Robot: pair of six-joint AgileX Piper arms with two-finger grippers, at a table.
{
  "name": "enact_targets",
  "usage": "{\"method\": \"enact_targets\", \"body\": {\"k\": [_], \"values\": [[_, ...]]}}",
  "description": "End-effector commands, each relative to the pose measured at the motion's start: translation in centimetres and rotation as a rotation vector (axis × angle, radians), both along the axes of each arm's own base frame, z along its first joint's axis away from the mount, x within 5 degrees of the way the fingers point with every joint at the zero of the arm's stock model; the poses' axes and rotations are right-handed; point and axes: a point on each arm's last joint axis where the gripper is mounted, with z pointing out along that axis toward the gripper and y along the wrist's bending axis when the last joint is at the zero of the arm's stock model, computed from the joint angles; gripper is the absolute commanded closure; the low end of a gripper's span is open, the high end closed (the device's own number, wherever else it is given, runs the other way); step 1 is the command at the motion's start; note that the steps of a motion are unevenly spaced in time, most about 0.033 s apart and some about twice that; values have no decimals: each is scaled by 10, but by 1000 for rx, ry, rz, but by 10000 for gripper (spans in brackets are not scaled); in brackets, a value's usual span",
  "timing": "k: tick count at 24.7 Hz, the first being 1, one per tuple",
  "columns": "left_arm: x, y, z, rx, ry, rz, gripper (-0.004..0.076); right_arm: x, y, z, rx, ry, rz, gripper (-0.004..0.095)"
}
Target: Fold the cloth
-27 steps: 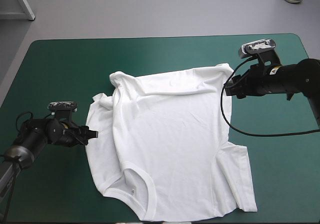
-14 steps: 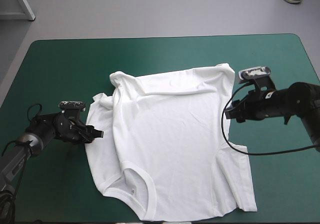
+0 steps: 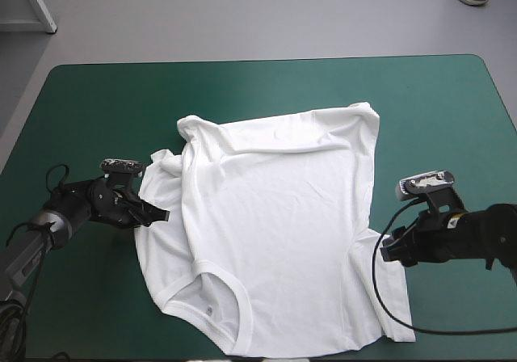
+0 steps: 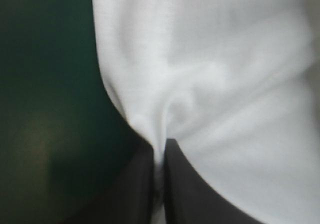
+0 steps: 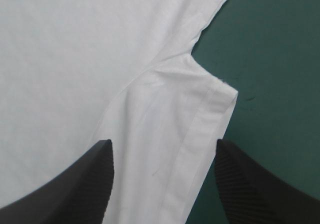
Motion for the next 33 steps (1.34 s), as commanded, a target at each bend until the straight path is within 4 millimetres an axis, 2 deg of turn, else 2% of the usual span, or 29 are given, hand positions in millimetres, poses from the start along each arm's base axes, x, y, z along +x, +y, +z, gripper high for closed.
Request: {"method": "enact_targets", "body": {"k": [1,3,6,11,17,22,25,29,33], "values": [[-1,-1,-4,-4,31,-5,705,-20,-1,20,37,-88,-9,351],[-1,-1,-4,-5,31,-4,705,-26,-2,23,46,-101,-31,352],[-1,-3,-4,-28,30,3,705,-32,-2,15,62,-68,-41,353],[-1,-5,-4,-48,27,-3,705,-39,-2,-11,67,4,-51,355],[-1,-5,-4,-51,26,-6,705,-46,2,-51,103,115,-29,355],[-1,-5,-4,-51,31,-7,705,-47,4,-60,110,118,-6,355],[-2,-5,-4,-52,38,-8,705,-50,9,-73,112,130,22,355],[-3,-5,-4,-49,50,-13,705,-47,19,-83,42,135,60,415],[-4,-6,-5,-51,61,-19,705,-36,38,-105,-42,265,132,415]]}}
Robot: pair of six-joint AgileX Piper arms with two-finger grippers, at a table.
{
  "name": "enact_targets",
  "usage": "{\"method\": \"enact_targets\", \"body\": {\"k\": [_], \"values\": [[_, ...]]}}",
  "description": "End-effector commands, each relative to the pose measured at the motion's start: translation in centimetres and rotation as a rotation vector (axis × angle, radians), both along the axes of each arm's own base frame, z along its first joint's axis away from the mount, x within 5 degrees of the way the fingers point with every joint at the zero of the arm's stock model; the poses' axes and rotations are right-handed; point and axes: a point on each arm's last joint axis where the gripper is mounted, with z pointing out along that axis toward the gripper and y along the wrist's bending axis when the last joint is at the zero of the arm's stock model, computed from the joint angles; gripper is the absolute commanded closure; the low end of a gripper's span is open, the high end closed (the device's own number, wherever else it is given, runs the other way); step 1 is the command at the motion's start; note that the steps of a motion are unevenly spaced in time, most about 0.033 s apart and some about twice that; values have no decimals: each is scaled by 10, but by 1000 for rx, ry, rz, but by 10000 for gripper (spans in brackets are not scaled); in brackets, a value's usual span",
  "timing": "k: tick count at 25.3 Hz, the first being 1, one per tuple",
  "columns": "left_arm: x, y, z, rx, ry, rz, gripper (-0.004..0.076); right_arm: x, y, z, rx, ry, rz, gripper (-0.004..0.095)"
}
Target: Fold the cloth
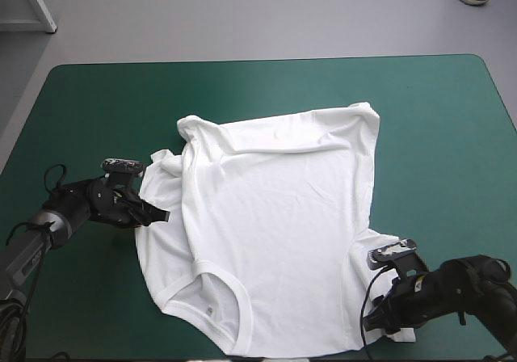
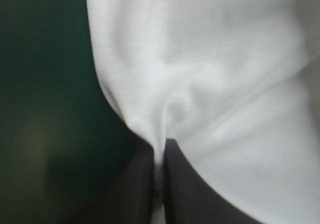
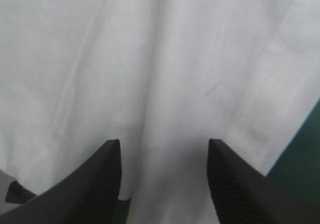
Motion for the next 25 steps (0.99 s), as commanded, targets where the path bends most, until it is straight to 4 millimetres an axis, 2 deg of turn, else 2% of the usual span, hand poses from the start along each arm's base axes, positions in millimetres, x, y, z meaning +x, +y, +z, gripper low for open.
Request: {"method": "enact_targets", "body": {"k": [1,3,5,6,8,13,14,15,20,21,25], "values": [[-5,-4,-5,-33,70,3,705,14,18,-11,-26,42,26,422],[-5,-4,-5,-33,72,2,705,16,21,-21,-79,88,31,475],[-4,-4,-5,-32,67,3,705,19,22,-29,-130,125,20,589],[-4,-4,-5,-32,67,3,705,20,22,-29,-137,126,23,676],[-4,-4,-5,-32,67,3,705,20,22,-26,-129,103,35,919],[-5,-4,0,-23,42,-22,705,26,24,4,-51,-52,18,907],[-6,-4,11,-25,2,-22,705,29,26,27,2,-145,6,907],[-7,-4,16,-26,-16,-24,705,31,27,39,27,-188,4,907],[-6,-6,66,-46,-154,-34,705,41,28,91,81,-380,5,907],[-7,-6,90,-50,-225,-41,705,45,29,107,84,-443,6,907],[-10,-6,141,-61,-384,-42,705,53,26,144,79,-603,-8,907]]}}
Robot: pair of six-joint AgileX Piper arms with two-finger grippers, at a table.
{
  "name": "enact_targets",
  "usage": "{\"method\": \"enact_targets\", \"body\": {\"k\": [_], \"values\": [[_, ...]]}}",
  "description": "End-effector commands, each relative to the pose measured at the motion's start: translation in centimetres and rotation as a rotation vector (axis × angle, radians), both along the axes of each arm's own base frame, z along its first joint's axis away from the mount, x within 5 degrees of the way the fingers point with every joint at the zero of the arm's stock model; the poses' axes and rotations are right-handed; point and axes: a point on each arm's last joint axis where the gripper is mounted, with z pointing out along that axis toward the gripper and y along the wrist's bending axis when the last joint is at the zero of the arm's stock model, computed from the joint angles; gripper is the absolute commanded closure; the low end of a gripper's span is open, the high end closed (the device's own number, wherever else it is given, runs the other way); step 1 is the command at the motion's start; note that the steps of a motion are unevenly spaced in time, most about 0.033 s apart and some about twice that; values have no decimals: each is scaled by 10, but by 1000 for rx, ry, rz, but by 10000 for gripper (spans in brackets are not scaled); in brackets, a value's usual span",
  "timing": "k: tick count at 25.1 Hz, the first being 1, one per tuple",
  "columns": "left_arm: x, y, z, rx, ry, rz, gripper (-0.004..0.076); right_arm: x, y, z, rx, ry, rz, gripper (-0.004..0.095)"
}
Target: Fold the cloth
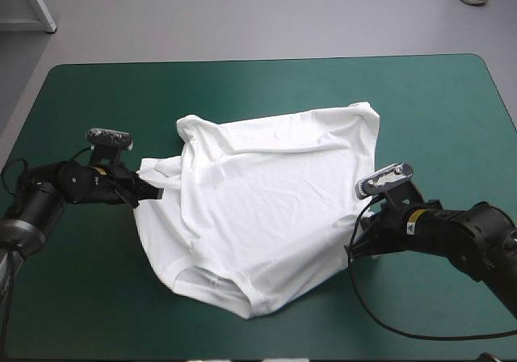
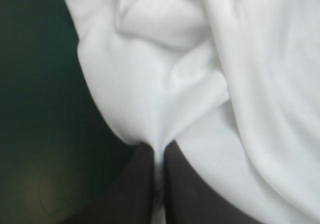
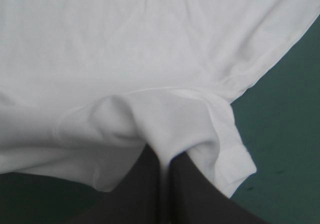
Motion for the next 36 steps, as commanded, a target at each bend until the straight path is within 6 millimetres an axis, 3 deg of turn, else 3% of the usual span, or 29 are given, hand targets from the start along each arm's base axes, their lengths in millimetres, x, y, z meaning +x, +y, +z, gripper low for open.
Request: {"method": "enact_targets", "body": {"k": [1,2,4,5,6,9,12,14,20,26,32,36], "values": [[-7,-2,82,-45,-277,9,705,8,-5,56,26,-252,-27,907],[-10,-2,98,-47,-324,6,705,9,-6,64,26,-281,-32,907],[-25,-2,154,-55,-487,-5,705,8,-12,104,19,-436,-48,907],[-31,-2,168,-57,-526,-9,705,8,-15,115,10,-483,-57,907],[-41,-2,195,-61,-603,-14,705,5,-21,138,1,-568,-73,908],[-64,-1,244,-61,-748,-26,705,-10,-35,190,12,-755,-119,908],[-97,0,298,-63,-949,-33,705,-37,-53,244,30,-966,-137,908],[-114,1,319,-60,-1034,-37,705,-50,-60,263,42,-1041,-142,908],[-169,3,366,-36,-1270,-54,705,-86,-80,302,66,-1216,-152,908],[-224,3,396,-35,-1470,-86,705,-121,-96,328,80,-1366,-139,908],[-268,5,411,-32,-1609,-91,705,-151,-113,344,123,-1457,-173,908],[-274,5,410,-18,-1606,-93,705,-159,-116,346,117,-1457,-158,908]]}}
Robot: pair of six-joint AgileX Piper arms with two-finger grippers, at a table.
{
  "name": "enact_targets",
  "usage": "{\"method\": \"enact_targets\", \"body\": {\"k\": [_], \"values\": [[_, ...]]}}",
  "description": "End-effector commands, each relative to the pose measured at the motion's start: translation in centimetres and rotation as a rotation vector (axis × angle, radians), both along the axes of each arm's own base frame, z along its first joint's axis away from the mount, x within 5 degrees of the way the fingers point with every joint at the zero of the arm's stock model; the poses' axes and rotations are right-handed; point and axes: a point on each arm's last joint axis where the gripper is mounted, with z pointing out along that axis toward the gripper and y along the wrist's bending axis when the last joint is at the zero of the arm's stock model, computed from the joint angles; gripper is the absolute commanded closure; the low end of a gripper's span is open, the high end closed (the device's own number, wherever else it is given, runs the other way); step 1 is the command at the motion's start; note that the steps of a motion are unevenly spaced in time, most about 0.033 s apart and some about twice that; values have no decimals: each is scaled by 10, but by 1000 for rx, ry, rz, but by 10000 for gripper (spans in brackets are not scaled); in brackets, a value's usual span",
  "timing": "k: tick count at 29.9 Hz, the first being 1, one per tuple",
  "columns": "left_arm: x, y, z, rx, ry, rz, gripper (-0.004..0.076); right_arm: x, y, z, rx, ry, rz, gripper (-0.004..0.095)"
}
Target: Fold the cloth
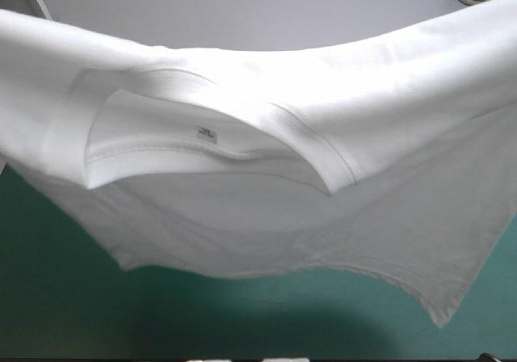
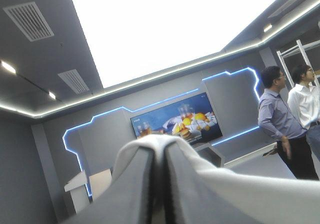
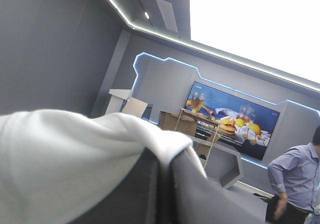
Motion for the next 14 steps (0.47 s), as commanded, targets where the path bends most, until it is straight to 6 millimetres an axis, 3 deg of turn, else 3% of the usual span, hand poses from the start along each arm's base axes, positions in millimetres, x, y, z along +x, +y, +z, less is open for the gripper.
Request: {"method": "enact_targets", "body": {"k": [1,5,10,14], "values": [[2,0,5,-19,-39,-7,705,-8,-4,6,3,-60,-7,908],[36,-1,-1,-21,53,-10,705,13,7,-2,-36,53,-9,908],[108,-5,-28,-11,298,-18,705,58,31,-21,-83,234,-2,908],[171,-8,-61,-11,480,-14,705,98,54,-44,-119,349,7,908]]}}
